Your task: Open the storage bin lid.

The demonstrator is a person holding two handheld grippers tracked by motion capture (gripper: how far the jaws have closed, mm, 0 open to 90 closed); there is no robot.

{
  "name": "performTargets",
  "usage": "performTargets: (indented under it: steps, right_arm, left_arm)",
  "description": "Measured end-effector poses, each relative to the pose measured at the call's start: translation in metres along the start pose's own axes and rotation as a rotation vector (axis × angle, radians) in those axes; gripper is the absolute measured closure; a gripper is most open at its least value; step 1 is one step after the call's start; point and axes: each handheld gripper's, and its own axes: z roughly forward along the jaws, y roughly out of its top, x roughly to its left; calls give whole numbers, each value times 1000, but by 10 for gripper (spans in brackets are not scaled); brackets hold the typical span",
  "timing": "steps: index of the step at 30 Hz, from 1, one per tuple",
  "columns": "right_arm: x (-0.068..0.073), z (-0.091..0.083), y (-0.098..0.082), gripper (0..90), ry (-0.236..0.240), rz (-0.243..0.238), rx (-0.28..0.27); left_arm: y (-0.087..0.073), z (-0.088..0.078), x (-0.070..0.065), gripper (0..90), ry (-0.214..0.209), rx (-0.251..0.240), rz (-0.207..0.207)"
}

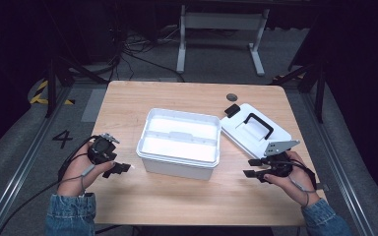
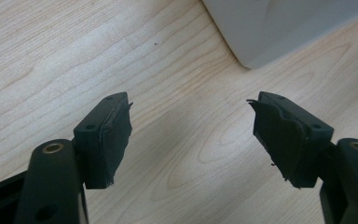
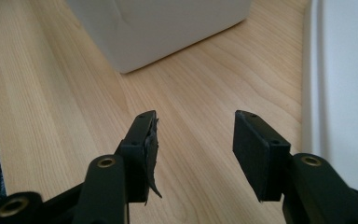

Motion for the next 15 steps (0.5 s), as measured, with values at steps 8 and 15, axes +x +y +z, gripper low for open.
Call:
performTargets:
  steps: [8, 15]
  right_arm:
    - [10, 15, -13, 502, 28, -11, 11]
    - [14, 34, -26, 492, 36, -18, 5]
  left_arm:
    - [1, 1, 0, 284, 0, 7, 3]
    - [2, 4, -1, 284, -3, 16, 11]
